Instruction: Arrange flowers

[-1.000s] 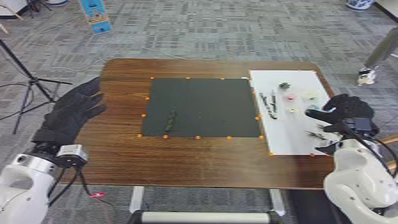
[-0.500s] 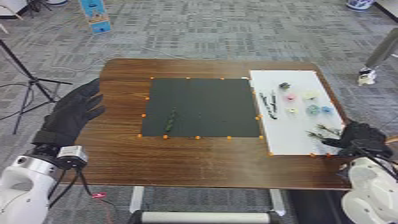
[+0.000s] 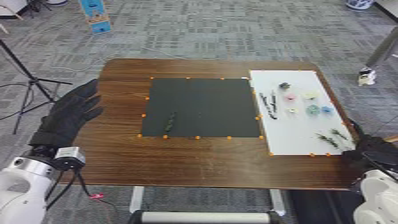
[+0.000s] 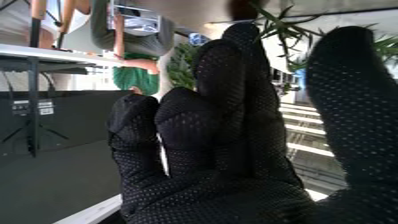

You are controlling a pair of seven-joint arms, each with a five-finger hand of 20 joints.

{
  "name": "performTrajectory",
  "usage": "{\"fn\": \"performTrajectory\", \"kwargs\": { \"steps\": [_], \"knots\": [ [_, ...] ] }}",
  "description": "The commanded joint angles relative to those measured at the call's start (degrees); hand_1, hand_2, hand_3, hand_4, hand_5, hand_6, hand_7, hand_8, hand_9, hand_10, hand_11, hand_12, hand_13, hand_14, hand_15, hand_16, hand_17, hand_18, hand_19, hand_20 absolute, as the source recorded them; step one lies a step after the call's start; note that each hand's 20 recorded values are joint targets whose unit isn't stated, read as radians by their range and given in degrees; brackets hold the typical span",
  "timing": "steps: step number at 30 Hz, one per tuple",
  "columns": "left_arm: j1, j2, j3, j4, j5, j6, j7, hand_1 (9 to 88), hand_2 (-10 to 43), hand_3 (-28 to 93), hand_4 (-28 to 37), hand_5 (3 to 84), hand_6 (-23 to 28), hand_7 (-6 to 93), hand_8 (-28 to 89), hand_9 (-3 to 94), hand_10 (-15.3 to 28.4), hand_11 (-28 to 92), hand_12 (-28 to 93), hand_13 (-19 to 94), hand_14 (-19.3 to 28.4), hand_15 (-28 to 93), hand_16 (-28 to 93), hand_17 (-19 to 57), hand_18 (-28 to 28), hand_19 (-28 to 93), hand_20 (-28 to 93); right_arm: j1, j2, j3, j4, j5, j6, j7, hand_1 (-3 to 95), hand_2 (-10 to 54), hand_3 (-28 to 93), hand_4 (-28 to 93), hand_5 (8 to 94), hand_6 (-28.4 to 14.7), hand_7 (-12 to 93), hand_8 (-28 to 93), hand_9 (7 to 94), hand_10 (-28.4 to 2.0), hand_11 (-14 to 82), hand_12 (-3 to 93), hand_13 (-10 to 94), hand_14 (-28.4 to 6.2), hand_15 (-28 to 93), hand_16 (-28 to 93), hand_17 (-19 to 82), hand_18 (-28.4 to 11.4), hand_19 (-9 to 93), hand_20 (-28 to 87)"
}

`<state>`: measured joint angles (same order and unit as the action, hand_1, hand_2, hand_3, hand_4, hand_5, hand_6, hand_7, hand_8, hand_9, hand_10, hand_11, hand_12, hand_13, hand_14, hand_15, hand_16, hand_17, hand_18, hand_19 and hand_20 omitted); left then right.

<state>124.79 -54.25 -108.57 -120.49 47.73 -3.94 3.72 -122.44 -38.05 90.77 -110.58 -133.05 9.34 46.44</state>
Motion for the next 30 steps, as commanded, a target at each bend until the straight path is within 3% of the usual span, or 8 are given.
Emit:
{"fn": "performTrajectory", "kwargs": {
  "steps": [1, 9, 14, 22, 26, 30],
  "knots": [
    [0.44, -0.34, 0.0, -0.34, -0.53, -0.5, -0.23, 32.0, -9.5, 57, -28.3, 22.8, 1.5, 17.4, -10, 15.8, 8.0, 11, 17, 12, 10.3, 12, 5, -8.0, 14.5, 36, 8, 3.72, -0.34, -4.9, 0.9, 1.02, -0.84, -1.61, 49.2, -9.5, 73, -28, 70.4, -0.8, 41, 14, 77.5, -9.5, 44.1, 55.0, 71, -7.8, 77, 44, 40, -20.1, 91, 46],
    [0.68, -0.19, -0.09, -0.41, -0.62, -0.36, -0.42, 31.7, -9.5, 57, -28.3, 22.8, 1.5, 17.1, -10, 15.8, 8.0, 11, 17, 12, 10.3, 12, 5, -8.1, 14.5, 36, 8, 5.43, -0.08, -7.01, 1.76, 1.08, 1.73, -3.13, 44.2, -9.5, 80, -15, 68.9, 0.5, 48, 27, 78.5, -9.4, 48.9, 59.9, 73, -8.7, 81, 46, 41, -21.1, 93, 50],
    [1.91, -0.32, -1.07, -1.06, -0.68, 0.11, -0.1, 31.5, -9.5, 58, -28.3, 22.9, 1.5, 17.0, -10, 15.8, 7.9, 11, 17, 12, 10.2, 12, 5, -8.2, 14.6, 36, 8, 8.89, 0.68, -8.5, 1.49, -0.4, 6.4, -3.13, 40.5, -9.5, 81, -6, 66.2, 0.3, 53, 33, 78.0, -9.8, 53.5, 60.3, 74, -8.9, 84, 47, 42, -21.3, 93, 54],
    [2.27, -0.71, -2.46, -1.42, -0.66, -0.31, -0.19, 31.2, -9.5, 58, -28.3, 22.9, 1.5, 16.9, -10, 15.8, 7.9, 11, 18, 12, 10.2, 12, 5, -8.2, 14.6, 36, 7, 21.31, 0.65, -15.09, -0.34, -0.36, 9.91, -2.07, 38.5, -9.5, 82, -1, 66.6, 0.4, 56, 34, 80.1, -8.6, 55.4, 59.5, 77, -7.9, 85, 47, 46, -21.2, 93, 58],
    [3.45, -0.95, -3.81, -1.98, -1.42, -0.05, 0.81, 31.0, -9.5, 59, -28.3, 22.9, 1.5, 16.8, -10, 15.8, 7.9, 11, 18, 12, 10.2, 12, 5, -8.3, 14.7, 36, 8, 29.38, -1.54, -21.35, -0.41, -0.03, 11.39, -2.23, 37.4, -9.5, 82, 2, 67.2, 0.1, 55, 36, 81.1, -8.5, 55.2, 60.0, 78, -7.7, 84, 47, 47, -21.2, 93, 59],
    [3.01, -1.14, -3.81, -1.96, -1.53, -0.03, 1.05, 30.7, -9.5, 59, -28.3, 22.9, 1.5, 16.7, -10, 15.8, 7.8, 11, 18, 12, 10.2, 11, 5, -8.5, 15.1, 36, 7, 36.9, -4.83, -27.99, -0.01, 0.59, 12.38, -3.37, 36.6, -9.5, 83, 3, 67.7, -0.1, 55, 37, 81.5, -8.5, 54.9, 61.0, 78, -7.7, 85, 48, 48, -21.1, 93, 61]
  ]
}}
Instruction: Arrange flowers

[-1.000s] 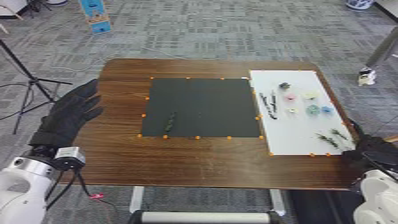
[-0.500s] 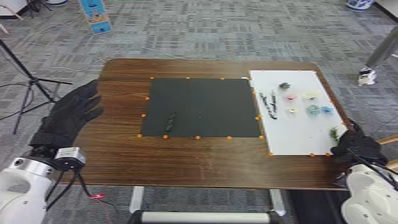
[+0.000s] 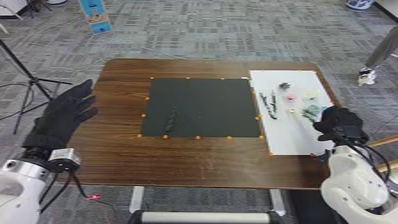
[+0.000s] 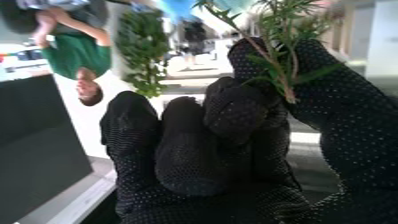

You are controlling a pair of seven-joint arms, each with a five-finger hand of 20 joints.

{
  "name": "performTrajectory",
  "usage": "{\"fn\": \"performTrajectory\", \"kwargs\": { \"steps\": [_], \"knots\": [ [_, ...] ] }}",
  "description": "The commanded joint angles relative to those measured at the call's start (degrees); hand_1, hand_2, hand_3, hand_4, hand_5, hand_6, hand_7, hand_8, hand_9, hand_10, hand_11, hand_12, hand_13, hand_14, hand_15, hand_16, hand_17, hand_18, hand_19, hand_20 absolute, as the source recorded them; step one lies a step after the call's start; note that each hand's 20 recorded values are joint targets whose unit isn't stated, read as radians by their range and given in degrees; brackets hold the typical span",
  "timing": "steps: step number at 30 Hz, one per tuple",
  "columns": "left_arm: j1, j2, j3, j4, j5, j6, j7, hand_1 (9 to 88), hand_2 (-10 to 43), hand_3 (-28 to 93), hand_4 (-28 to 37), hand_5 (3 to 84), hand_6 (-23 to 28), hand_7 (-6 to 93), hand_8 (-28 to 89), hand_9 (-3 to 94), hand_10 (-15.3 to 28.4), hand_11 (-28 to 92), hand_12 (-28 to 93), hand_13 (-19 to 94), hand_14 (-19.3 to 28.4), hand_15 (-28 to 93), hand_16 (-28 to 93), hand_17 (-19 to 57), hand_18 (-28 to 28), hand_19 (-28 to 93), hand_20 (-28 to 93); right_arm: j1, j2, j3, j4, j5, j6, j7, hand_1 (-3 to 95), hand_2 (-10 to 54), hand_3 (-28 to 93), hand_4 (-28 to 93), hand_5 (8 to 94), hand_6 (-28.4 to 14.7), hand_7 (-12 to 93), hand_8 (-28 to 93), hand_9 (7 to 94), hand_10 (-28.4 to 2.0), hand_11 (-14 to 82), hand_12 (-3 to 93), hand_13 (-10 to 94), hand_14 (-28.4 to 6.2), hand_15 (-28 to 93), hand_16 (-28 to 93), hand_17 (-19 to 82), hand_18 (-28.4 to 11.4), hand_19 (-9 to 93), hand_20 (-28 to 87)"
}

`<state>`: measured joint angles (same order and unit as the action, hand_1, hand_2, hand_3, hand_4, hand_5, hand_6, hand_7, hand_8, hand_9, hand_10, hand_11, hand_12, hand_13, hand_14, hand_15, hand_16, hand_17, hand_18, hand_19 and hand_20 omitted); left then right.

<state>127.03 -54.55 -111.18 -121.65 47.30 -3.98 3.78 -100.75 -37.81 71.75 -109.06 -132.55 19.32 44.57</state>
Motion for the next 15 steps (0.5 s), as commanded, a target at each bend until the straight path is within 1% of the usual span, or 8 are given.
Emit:
{"fn": "performTrajectory", "kwargs": {
  "steps": [1, 3, 6, 7, 10, 11, 14, 15],
  "knots": [
    [0.71, -0.96, -0.98, -0.74, -1.25, 0.25, 1.09, 30.6, -9.5, 59, -28.3, 22.8, 1.5, 16.7, -10, 15.8, 7.8, 11, 18, 12, 10.1, 11, 5, -8.5, 15.1, 36, 7, 17.07, -5.98, -10.88, -1.05, 0.42, 2.29, -2.17, 36.5, -9.5, 83, 3, 67.7, -0.1, 55, 38, 81.6, -8.5, 54.7, 61.1, 78, -7.7, 84, 48, 48, -21.1, 93, 61],
    [0.97, -1.12, -0.85, -0.67, -1.98, 0.05, 1.01, 30.4, -9.5, 59, -28.3, 22.9, 1.5, 16.6, -10, 15.9, 7.9, 11, 18, 12, 10.1, 11, 5, -8.5, 15.1, 36, 7, 20.17, -8.4, -14.52, -0.06, 1.87, 1.11, -3.72, 36.4, -9.5, 83, 3, 67.8, -0.1, 55, 38, 81.7, -8.5, 54.7, 61.1, 78, -7.7, 84, 48, 48, -21.0, 93, 61],
    [0.6, -1.31, -0.22, -0.37, -1.63, -0.18, 0.7, 30.2, -9.5, 59, -28.3, 22.9, 1.5, 16.6, -10, 15.9, 7.9, 11, 18, 12, 10.2, 11, 5, -8.4, 15.0, 35, 7, 23.68, -12.88, -19.56, 2.47, 2.46, -0.56, -5.62, 36.6, -9.5, 83, 2, 67.8, -0.1, 55, 38, 81.6, -8.5, 54.7, 61.2, 78, -7.7, 84, 48, 48, -21.1, 93, 61],
    [0.42, -1.45, 0.07, -0.26, -1.95, -0.16, 0.71, 30.2, -9.5, 59, -28.3, 23.0, 1.5, 16.6, -10, 15.9, 7.9, 10, 18, 12, 10.3, 11, 5, -8.3, 14.9, 35, 8, 24.99, -14.53, -21.5, 3.94, 2.09, -0.9, -5.69, 36.7, -9.5, 83, 2, 67.7, -0.1, 55, 38, 81.5, -8.5, 54.7, 61.3, 78, -7.7, 84, 48, 48, -21.2, 93, 61],
    [-0.22, -1.41, 0.79, 0.1, -1.98, -0.16, 0.45, 30.3, -9.5, 59, -28.3, 23.0, 1.5, 16.6, -10, 15.9, 8.0, 11, 18, 12, 10.2, 11, 5, -8.3, 14.9, 35, 8, 28.28, -18.5, -26.39, 8.83, 2.71, -2.84, -6.26, 36.9, -9.5, 83, 2, 67.8, -0.3, 54, 38, 81.3, -8.4, 54.5, 61.3, 78, -7.7, 84, 48, 48, -21.1, 93, 61],
    [-0.52, -1.33, 1.01, 0.23, -2.12, -0.34, 0.28, 30.3, -9.5, 59, -28.3, 23.1, 1.5, 16.5, -10, 15.9, 8.0, 10, 18, 12, 10.3, 11, 5, -8.3, 14.9, 35, 8, 28.78, -19.67, -26.97, 9.97, 3.29, -5.5, -6.09, 37.0, -9.5, 82, 1, 67.8, -0.3, 54, 37, 81.3, -8.4, 54.4, 61.3, 78, -7.7, 84, 48, 48, -21.1, 93, 61],
    [-1.1, -1.08, 1.67, 0.53, -2.01, -0.61, 0.29, 30.2, -9.5, 59, -28.3, 23.1, 1.6, 16.4, -10, 15.9, 8.0, 11, 18, 12, 10.2, 11, 5, -8.3, 14.9, 35, 8, 30.09, -22.15, -29.59, 13.22, 3.14, -9.57, -5.83, 37.3, -9.5, 82, 1, 67.5, -0.5, 54, 37, 81.0, -8.5, 54.4, 61.4, 78, -7.8, 84, 48, 48, -21.2, 93, 61],
    [-1.16, -1.14, 1.66, 0.59, -2.08, -0.79, 0.22, 30.2, -9.5, 59, -28.3, 23.1, 1.5, 16.3, -10, 15.9, 8.0, 11, 18, 12, 10.2, 11, 5, -8.3, 14.9, 35, 8, 30.89, -22.87, -31.08, 14.65, 3.35, -9.06, -5.98, 37.4, -9.4, 82, 1, 67.3, -0.5, 54, 37, 80.9, -8.6, 54.3, 61.4, 77, -7.9, 84, 48, 47, -21.2, 93, 61]
  ]
}}
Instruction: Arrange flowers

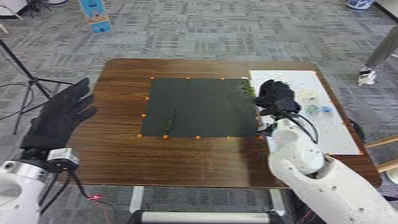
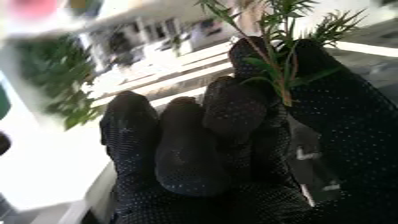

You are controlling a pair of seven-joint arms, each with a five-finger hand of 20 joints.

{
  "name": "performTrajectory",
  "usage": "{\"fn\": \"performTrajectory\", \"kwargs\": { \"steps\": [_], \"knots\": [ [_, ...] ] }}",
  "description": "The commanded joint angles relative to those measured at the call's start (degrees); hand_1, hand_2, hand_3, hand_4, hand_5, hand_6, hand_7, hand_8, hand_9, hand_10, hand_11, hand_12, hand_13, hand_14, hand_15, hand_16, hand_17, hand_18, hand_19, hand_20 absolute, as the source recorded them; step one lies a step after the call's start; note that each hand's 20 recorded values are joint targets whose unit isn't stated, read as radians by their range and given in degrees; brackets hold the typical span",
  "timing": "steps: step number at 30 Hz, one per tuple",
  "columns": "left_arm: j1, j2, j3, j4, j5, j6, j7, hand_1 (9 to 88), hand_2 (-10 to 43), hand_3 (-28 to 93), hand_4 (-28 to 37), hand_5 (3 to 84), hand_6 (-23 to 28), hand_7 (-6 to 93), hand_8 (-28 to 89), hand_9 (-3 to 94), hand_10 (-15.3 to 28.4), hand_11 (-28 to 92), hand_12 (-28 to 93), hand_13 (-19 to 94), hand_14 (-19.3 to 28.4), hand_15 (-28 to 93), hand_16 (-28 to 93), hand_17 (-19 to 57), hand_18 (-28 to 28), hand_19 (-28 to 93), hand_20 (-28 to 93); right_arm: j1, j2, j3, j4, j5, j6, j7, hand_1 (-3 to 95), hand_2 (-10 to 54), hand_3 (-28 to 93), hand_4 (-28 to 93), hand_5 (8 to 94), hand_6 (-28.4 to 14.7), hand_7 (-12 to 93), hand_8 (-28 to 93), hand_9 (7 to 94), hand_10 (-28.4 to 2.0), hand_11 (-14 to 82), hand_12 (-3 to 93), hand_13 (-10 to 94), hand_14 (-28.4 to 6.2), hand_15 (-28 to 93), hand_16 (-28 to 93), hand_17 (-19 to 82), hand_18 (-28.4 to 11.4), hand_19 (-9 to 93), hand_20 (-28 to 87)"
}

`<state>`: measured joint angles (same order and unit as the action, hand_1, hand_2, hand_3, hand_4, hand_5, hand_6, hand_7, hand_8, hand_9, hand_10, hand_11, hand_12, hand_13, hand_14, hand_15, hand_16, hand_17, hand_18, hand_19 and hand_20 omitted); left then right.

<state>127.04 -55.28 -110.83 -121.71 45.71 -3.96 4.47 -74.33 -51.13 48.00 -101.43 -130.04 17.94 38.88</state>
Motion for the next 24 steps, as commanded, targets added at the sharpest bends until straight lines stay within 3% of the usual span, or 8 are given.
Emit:
{"fn": "performTrajectory", "kwargs": {
  "steps": [1, 9, 17, 24],
  "knots": [
    [-1.11, -0.56, 1.24, 0.67, -0.54, -0.88, -0.62, 30.2, -9.5, 59, -28.3, 23.1, 1.5, 16.3, -10, 15.9, 8.0, 11, 18, 12, 10.2, 11, 5, -8.3, 14.9, 35, 8, 4.85, -10.52, -8.03, 8.0, 0.31, -8.85, -0.27, 37.5, -9.3, 82, 1, 67.3, -0.4, 54, 37, 80.8, -8.8, 54.2, 61.3, 77, -7.9, 84, 48, 47, -21.2, 93, 61],
    [-1.96, -0.12, 2.13, 1.29, -0.76, -1.59, -1.05, 30.0, -9.5, 59, -28.3, 23.1, 1.5, 16.3, -10, 15.9, 8.1, 11, 18, 12, 10.2, 11, 5, -8.4, 14.9, 35, 8, 8.59, -15.91, -13.98, 15.64, -0.86, -10.88, 0.52, 37.8, -8.9, 82, 0, 66.9, -0.4, 55, 36, 80.6, -8.9, 54.4, 60.6, 77, -8.0, 84, 48, 47, -21.2, 93, 60],
    [-2.75, 0.36, 2.92, 1.61, -1.0, -1.87, -1.42, 30.1, -9.5, 59, -28.3, 23.0, 1.5, 16.3, -10, 16.0, 8.0, 10, 18, 12, 10.3, 11, 5, -8.3, 14.8, 35, 8, 8.7, -17.83, -15.1, 14.48, -0.74, -14.14, 0.59, 37.7, -9.1, 81, 1, 67.7, 0.0, 54, 35, 81.4, -8.6, 54.4, 59.9, 78, -7.5, 84, 47, 48, -21.3, 93, 60],
    [-2.26, 0.63, 2.33, 1.42, -1.05, -1.83, -1.53, 29.9, -9.5, 60, -28.3, 23.0, 1.5, 16.3, -10, 16.0, 8.1, 10, 18, 12, 10.3, 11, 5, -8.4, 14.8, 35, 8, 6.09, -17.63, -14.23, 11.55, -1.31, -17.07, -0.25, 39.1, -9.4, 81, -2, 68.3, -0.2, 54, 33, 81.2, -8.8, 53.8, 59.4, 78, -7.6, 84, 48, 48, -21.4, 93, 60]
  ]
}}
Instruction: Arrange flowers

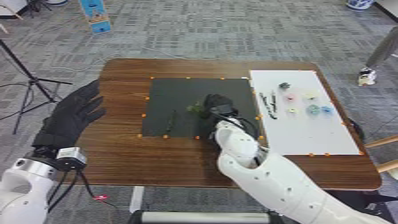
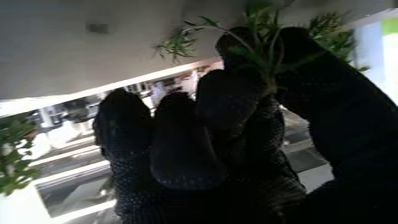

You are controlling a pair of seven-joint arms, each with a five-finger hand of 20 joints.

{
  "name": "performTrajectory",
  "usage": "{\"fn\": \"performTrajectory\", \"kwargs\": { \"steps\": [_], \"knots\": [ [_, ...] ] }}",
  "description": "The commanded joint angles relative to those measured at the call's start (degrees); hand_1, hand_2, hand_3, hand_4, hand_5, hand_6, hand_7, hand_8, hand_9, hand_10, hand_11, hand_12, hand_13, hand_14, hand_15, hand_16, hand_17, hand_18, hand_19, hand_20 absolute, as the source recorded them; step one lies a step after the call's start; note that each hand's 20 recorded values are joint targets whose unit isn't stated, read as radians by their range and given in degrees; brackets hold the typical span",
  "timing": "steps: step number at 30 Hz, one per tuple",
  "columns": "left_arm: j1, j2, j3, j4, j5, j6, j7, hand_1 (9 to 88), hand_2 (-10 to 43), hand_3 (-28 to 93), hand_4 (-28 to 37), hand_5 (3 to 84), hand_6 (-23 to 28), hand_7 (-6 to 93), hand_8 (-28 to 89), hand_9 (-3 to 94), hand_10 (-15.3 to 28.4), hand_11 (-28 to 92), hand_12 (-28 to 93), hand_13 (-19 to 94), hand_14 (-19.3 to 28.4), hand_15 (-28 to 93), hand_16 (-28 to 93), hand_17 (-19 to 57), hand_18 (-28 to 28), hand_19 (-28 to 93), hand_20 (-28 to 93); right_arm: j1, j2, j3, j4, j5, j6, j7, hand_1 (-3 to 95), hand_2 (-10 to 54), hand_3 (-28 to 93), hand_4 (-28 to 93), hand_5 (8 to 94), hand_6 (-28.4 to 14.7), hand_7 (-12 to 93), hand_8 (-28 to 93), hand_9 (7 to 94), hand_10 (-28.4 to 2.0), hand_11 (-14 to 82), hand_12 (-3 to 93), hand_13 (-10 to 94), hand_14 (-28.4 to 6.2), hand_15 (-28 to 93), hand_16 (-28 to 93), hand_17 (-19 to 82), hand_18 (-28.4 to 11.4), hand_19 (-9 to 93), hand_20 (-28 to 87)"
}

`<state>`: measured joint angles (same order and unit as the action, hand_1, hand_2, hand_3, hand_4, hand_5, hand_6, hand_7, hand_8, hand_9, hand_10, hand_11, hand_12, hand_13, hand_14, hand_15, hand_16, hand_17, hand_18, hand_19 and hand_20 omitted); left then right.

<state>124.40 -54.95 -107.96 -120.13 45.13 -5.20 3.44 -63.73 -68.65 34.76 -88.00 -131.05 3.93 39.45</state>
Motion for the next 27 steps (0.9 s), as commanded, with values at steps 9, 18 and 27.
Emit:
{"fn": "performTrajectory", "kwargs": {
  "steps": [9, 18, 27],
  "knots": [
    [-0.31, 0.73, 0.17, 0.17, -0.56, -0.75, -0.77, 29.9, -9.5, 60, -28.3, 23.0, 1.5, 16.2, -10, 16.0, 8.1, 10, 18, 12, 10.3, 11, 5, -8.5, 14.8, 35, 8, -5.79, -2.79, -0.06, 0.61, -0.78, -3.68, -0.88, 41.5, -9.5, 79, -5, 69.1, 0.0, 52, 31, 81.4, -8.9, 53.4, 58.6, 78, -7.3, 83, 48, 48, -21.1, 93, 60],
    [-1.32, 1.21, 0.96, 0.61, -0.64, -1.28, -1.31, 30.0, -9.5, 60, -28.3, 23.1, 1.5, 16.1, -10, 16.0, 8.0, 10, 18, 12, 10.3, 11, 5, -8.6, 14.9, 35, 8, -6.34, -5.02, 1.17, 1.22, -0.16, -5.62, 0.6, 44.9, -9.5, 78, -12, 72.1, 0.1, 48, 23, 84.4, -7.7, 47.4, 51.2, 79, -5.4, 81, 47, 50, -19.9, 93, 58],
    [-0.65, 1.05, 0.33, 0.27, -0.65, -1.11, -1.2, 29.8, -9.5, 60, -28.3, 23.1, 1.5, 16.1, -10, 16.1, 8.1, 10, 18, 12, 10.3, 11, 5, -8.7, 14.9, 35, 8, -6.62, -4.58, 2.36, 0.45, 1.13, -11.7, 0.76, 40.2, -9.5, 74, -17, 75.3, -1.5, 32, 21, 84.0, -9.0, 47.3, 41.5, 78, -5.9, 79, 49, 49, -19.9, 93, 57]
  ]
}}
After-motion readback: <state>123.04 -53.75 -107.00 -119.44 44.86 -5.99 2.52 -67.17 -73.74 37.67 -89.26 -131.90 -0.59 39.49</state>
